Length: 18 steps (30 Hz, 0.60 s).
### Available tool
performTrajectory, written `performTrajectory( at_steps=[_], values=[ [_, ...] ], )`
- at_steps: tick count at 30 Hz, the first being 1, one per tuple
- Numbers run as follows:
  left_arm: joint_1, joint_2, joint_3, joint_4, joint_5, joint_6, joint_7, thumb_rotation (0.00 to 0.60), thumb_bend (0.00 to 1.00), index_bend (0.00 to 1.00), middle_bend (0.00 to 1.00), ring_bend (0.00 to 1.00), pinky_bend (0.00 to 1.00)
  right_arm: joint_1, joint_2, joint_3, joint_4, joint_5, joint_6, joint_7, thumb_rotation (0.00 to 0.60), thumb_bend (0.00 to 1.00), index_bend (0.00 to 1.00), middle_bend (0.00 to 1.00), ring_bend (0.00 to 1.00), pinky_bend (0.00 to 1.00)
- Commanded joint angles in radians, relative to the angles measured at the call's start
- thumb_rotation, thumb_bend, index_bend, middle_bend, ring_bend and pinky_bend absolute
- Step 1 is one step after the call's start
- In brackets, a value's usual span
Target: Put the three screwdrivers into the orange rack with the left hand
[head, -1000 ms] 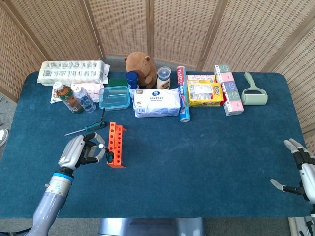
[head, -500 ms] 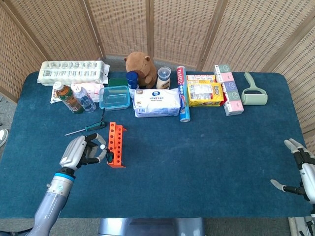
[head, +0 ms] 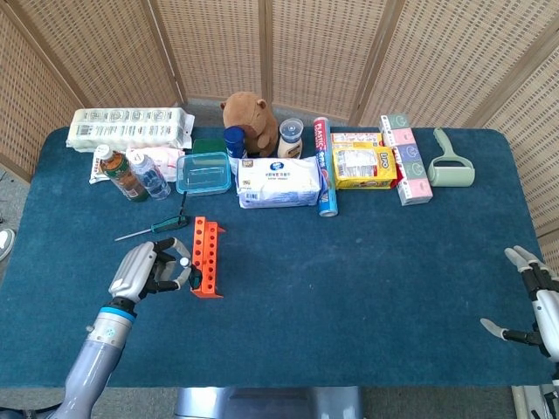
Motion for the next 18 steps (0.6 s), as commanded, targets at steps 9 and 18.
performTrajectory(
  at_steps=[9, 18],
  values=[
    [-0.002, -0.002, 0.005, -0.002, 0.002, 0.003, 0.003, 0.600, 0.45, 0.44, 0.89, 0.79, 0.89, -0.001, 0.002, 0.000, 0.000, 0.000, 0.001, 0.004, 0.600, 0.00, 0.00, 0.05, 0.00, 0.00],
    [0.001, 0.011, 0.009, -0.014, 0.016, 0.000, -0.003, 0.600, 0.45, 0.42, 0.89, 0.79, 0.89, -0.001, 0.003, -0.001, -0.001, -0.002, 0.000, 0.006, 0.600, 0.00, 0.00, 0.06, 0.00, 0.00]
  ],
)
